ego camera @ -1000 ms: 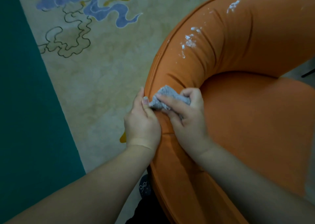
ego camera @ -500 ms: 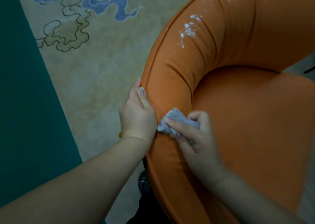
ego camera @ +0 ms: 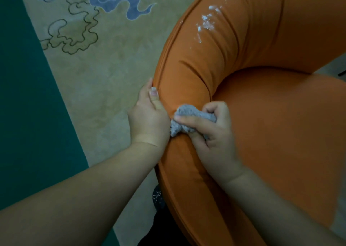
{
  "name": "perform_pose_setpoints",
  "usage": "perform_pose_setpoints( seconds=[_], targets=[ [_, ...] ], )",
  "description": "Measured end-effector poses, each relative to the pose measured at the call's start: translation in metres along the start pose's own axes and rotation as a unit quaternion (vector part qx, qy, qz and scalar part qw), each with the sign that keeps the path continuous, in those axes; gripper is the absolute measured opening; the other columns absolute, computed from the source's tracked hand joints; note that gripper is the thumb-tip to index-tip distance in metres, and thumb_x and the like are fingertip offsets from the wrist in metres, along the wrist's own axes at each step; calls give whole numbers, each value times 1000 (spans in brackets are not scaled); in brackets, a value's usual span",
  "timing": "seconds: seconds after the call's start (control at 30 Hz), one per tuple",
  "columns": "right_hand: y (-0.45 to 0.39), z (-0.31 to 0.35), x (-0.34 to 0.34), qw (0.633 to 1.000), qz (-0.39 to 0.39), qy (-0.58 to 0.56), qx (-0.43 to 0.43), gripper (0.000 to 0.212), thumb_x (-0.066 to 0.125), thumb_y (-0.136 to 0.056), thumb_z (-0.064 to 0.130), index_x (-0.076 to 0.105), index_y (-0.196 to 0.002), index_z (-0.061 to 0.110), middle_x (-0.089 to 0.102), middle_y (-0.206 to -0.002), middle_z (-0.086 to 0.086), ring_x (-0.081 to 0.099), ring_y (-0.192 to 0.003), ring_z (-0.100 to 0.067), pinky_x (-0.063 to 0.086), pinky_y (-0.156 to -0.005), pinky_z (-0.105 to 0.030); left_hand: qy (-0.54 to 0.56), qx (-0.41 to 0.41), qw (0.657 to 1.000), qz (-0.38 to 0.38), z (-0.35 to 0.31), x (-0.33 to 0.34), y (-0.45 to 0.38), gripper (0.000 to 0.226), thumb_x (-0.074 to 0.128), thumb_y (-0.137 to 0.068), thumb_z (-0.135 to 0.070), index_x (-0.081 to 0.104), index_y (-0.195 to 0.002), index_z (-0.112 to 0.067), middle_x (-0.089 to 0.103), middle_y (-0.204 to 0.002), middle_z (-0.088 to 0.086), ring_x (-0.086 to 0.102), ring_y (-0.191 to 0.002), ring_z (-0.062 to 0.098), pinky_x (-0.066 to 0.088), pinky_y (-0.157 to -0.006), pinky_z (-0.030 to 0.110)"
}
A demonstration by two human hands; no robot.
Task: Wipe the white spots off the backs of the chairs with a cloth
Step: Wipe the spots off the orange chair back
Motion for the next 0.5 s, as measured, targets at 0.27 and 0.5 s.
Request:
perform_pose_setpoints(
  seconds=[0.27, 0.5],
  targets=[
    [43, -35, -20, 994, -5, -51, 92, 35, 64, -82, 4, 69, -101, 33, 41, -103, 7, 47, -95, 2, 38, -85, -7, 4, -6, 1000, 4, -2, 0, 2, 39, 33, -103, -25, 50, -138, -20, 62, -127, 5, 53, -112, 19, 28, -79, 7],
    [19, -22, -5, 997, 39, -66, 24, 31, 64, -86, 10, 68, -107, 32, 39, -100, 0, 45, -97, -5, 39, -87, -11, 2, 0, 1000, -5, -1, -1, 1, 39, 33, -103, -25, 52, -136, -19, 64, -123, 6, 49, -107, 11, 25, -74, -5]
  ],
)
Point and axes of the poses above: each hand's wrist, its own y-axis away from the middle knuckle, its own x-axis out of the palm, z = x × y, the point moved 7 cm from there along -y, towards the middle knuckle
